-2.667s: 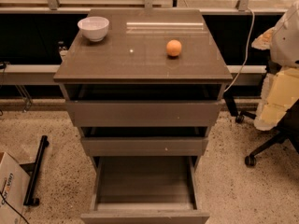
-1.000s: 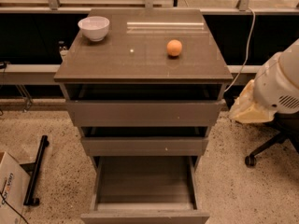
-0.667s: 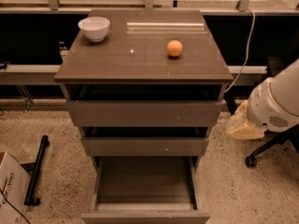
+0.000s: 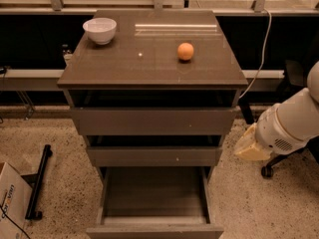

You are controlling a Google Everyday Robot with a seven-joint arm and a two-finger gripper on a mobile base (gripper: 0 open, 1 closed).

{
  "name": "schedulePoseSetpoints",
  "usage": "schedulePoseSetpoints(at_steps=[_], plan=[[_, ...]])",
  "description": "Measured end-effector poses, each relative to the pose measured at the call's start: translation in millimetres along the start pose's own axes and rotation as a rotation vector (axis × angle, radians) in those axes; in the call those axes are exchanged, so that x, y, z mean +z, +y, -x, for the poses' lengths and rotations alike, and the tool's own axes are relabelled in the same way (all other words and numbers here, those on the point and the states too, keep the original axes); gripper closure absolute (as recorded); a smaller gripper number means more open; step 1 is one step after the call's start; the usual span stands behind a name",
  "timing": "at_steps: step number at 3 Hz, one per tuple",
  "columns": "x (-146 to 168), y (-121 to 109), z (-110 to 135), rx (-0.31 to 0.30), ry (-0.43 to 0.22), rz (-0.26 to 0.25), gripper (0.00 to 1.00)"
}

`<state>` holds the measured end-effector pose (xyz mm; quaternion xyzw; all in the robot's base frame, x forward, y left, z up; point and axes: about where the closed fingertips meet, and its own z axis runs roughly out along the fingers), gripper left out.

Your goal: Close bottom drawer

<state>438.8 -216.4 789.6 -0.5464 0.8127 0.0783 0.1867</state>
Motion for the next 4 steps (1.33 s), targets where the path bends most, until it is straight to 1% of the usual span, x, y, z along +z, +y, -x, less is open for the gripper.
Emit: schedulePoseSetpoints(at_steps=[1, 2, 3, 4], plan=[[27, 0, -15, 0.045, -0.007, 0.028, 1.00], [52, 10, -33, 0.098, 0.006, 0.081, 1.00], [54, 10, -34, 0.099, 0.007, 0.084, 1.00], [71, 18, -37, 0.100, 0.053, 0.099, 1.00]])
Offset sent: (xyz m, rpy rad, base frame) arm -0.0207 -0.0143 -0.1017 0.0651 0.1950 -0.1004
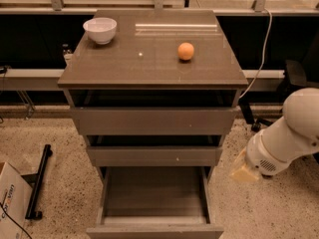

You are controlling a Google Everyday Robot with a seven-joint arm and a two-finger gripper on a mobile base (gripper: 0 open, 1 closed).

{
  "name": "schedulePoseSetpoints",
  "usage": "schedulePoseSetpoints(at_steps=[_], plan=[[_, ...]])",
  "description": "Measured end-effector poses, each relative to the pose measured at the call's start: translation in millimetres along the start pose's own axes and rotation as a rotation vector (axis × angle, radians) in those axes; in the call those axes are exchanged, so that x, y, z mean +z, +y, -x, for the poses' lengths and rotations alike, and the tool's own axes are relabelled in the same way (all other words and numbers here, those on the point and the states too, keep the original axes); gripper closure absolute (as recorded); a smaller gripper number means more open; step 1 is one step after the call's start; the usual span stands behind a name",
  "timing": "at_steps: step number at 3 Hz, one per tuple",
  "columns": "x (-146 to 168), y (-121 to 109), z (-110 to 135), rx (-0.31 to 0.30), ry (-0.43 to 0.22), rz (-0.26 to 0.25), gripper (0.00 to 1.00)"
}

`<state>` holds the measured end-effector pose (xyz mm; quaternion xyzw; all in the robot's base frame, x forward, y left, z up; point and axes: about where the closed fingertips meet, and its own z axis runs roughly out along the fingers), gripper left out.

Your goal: Close bottom drawer

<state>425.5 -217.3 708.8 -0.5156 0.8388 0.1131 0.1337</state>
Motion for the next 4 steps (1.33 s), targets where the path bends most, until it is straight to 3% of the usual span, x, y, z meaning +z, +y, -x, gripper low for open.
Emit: schedulePoseSetpoints(at_steps=[2, 4], plan=[[60, 15, -17, 0.003, 0.011, 0.015, 1.00], [133, 18, -57, 0.141, -0.063, 0.060, 1.00]])
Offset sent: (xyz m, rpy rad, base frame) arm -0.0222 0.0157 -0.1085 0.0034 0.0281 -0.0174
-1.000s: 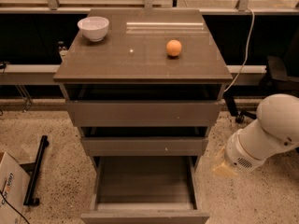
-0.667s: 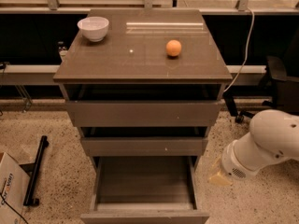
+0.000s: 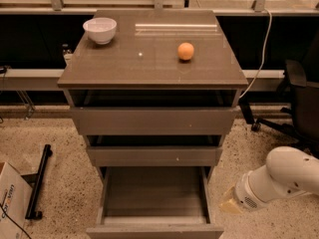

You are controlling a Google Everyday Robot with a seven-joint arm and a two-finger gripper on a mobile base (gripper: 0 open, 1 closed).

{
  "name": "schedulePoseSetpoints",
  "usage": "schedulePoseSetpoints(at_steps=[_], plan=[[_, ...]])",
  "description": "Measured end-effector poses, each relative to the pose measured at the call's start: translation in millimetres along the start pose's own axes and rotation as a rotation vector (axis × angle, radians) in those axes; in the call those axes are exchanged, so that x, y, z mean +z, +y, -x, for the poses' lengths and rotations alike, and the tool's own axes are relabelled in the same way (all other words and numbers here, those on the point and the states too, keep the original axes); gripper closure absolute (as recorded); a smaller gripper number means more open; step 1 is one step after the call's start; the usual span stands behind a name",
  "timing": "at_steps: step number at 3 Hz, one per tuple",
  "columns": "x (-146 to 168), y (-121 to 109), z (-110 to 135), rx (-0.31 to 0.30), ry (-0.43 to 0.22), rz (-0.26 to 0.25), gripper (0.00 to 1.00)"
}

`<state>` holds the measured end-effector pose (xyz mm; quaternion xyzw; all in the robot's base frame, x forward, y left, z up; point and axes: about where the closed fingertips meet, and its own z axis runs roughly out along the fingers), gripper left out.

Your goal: Close bottom drawer

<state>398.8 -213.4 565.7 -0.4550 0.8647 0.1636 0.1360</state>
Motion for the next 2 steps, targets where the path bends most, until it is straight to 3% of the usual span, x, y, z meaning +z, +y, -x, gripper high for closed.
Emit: schedulePoseSetpoints(at_steps=[1, 2], plan=[[66.1, -11.2, -28.9, 0.087, -0.026, 0.080, 1.00], [68.9, -10.1, -30.0, 0.090, -0.025, 0.086, 1.00]])
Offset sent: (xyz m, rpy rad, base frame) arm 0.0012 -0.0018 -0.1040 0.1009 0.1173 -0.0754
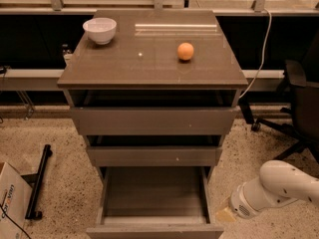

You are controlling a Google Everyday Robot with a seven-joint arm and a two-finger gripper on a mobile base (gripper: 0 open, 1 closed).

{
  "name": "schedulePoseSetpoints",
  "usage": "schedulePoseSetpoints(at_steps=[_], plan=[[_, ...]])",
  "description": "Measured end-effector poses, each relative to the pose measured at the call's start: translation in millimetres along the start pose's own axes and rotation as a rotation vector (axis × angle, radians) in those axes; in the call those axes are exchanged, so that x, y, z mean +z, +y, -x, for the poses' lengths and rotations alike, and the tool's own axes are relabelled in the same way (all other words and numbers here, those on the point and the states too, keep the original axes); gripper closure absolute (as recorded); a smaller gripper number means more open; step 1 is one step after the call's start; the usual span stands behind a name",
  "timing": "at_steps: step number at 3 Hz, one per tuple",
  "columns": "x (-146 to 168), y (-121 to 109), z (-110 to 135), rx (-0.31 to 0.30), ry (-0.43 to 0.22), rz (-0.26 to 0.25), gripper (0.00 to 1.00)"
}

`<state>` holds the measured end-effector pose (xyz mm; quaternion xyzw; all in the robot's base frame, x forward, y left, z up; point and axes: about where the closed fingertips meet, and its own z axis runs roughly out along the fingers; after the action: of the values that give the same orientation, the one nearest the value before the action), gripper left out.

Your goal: Close bottom drawer

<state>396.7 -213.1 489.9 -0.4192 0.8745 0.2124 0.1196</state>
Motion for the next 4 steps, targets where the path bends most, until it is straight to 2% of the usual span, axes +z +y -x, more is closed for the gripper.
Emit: schedulePoseSetpoints(at_steps=[1, 2, 3, 4], plan=[[6, 1, -1, 0.001, 0.024, -0.003, 1.00], [30, 2, 1, -0.048, 0.056, 0.008, 1.00], [54, 2, 0, -0.114, 0.061, 0.040, 1.00], [74, -2, -3, -0.157, 0.023, 0.090, 1.00]])
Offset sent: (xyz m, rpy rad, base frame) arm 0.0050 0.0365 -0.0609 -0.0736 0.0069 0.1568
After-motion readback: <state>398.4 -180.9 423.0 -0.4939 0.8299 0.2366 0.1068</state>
